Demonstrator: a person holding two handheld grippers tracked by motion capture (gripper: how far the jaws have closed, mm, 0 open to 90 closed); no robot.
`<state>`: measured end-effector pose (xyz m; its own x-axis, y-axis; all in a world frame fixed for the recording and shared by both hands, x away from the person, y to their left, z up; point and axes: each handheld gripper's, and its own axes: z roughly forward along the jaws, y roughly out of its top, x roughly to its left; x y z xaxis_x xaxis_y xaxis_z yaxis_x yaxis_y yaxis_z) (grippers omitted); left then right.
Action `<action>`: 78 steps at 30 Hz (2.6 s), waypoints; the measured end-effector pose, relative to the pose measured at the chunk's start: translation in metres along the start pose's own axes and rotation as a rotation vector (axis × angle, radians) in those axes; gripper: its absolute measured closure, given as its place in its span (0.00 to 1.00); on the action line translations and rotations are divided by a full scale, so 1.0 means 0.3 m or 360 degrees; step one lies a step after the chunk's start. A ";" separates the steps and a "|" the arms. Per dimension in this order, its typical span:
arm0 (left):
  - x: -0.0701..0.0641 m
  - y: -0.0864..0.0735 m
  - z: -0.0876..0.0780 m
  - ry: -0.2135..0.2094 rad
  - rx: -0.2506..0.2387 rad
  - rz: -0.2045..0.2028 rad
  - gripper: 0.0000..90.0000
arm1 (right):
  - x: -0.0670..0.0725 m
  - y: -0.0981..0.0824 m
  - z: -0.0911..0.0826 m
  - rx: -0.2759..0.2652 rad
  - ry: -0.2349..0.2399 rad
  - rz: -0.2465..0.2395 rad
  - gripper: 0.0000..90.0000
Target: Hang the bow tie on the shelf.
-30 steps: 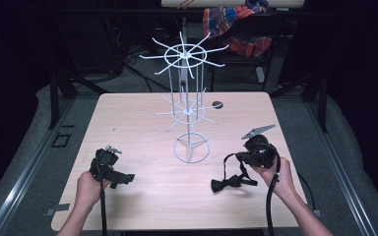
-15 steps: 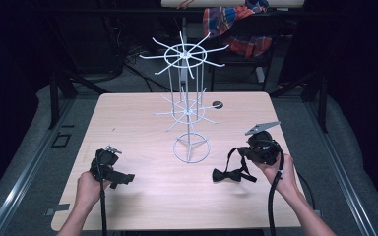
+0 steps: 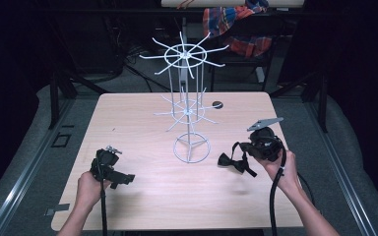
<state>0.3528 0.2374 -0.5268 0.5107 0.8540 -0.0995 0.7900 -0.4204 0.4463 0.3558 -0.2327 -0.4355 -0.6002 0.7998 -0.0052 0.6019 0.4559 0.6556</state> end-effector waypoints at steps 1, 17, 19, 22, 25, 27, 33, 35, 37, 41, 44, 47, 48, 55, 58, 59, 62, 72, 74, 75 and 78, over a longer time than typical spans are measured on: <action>0.000 0.000 0.000 0.0002 -0.0001 -0.0003 0.00 | -0.002 0.002 -0.002 -0.0003 -0.0002 -0.0001 1.00; 0.000 0.001 0.001 0.0001 0.0001 0.0000 0.00 | 0.000 0.014 -0.017 0.0001 -0.0002 -0.0006 1.00; -0.001 0.002 0.001 -0.0003 0.0004 0.0002 0.00 | 0.003 0.021 -0.016 0.0004 0.0000 -0.0010 1.00; -0.001 0.003 0.003 -0.0003 0.0003 0.0006 0.00 | 0.007 0.032 -0.013 0.0008 0.0005 -0.0008 1.00; -0.002 0.004 0.004 -0.0004 0.0003 0.0008 0.00 | 0.011 0.042 -0.009 0.0004 0.0009 -0.0009 1.00; -0.003 0.004 0.003 -0.0005 0.0002 0.0008 0.00 | 0.013 0.051 -0.009 0.0004 0.0010 -0.0013 1.00; -0.003 0.004 0.003 -0.0003 -0.0001 0.0012 0.00 | 0.016 0.082 -0.006 -0.0021 0.0018 0.0004 1.00; -0.003 0.004 0.004 -0.0004 -0.0002 0.0010 0.00 | 0.017 0.093 -0.005 -0.0021 0.0021 0.0007 1.00; -0.003 0.004 0.004 -0.0005 -0.0002 0.0009 0.00 | 0.019 0.104 -0.002 -0.0036 0.0025 0.0021 1.00; -0.003 0.004 0.004 -0.0010 0.0001 0.0012 0.00 | 0.020 0.123 0.002 -0.0046 0.0025 0.0028 1.00; -0.003 0.005 0.004 -0.0008 -0.0002 0.0012 0.00 | 0.018 0.136 0.001 -0.0047 0.0029 0.0027 1.00; -0.003 0.005 0.005 -0.0012 0.0003 0.0015 0.00 | 0.016 0.149 0.000 -0.0059 0.0028 0.0036 1.00; -0.003 0.005 0.005 -0.0013 0.0003 0.0015 0.00 | 0.015 0.153 0.000 -0.0055 0.0025 0.0041 1.00; -0.004 0.005 0.005 -0.0015 0.0002 0.0017 0.00 | 0.014 0.184 0.005 -0.0079 0.0011 0.0063 1.00; -0.004 0.005 0.005 -0.0018 0.0006 0.0018 0.00 | 0.012 0.199 0.005 -0.0084 0.0008 0.0068 1.00; -0.004 0.005 0.005 -0.0017 0.0006 0.0018 0.00 | 0.012 0.205 0.005 -0.0086 0.0005 0.0070 1.00; -0.004 0.005 0.006 -0.0020 0.0007 0.0018 0.00 | 0.012 0.221 0.004 -0.0095 0.0002 0.0074 1.00; -0.006 0.008 0.008 -0.0024 0.0006 0.0025 0.00 | 0.025 0.269 -0.004 -0.0130 0.0012 0.0084 1.00; -0.007 0.008 0.009 -0.0023 0.0009 0.0025 0.00 | 0.028 0.278 -0.009 -0.0133 0.0012 0.0084 1.00; -0.007 0.009 0.009 -0.0023 0.0009 0.0026 0.00 | 0.029 0.283 -0.011 -0.0136 0.0009 0.0077 1.00; -0.007 0.010 0.010 -0.0023 0.0011 0.0029 0.00 | 0.034 0.295 -0.017 -0.0145 0.0009 0.0073 1.00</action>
<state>0.3550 0.2335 -0.5278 0.5297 0.8418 -0.1042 0.7828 -0.4378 0.4423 0.4004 -0.1862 -0.3736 -0.5761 0.8168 0.0303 0.5787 0.3814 0.7208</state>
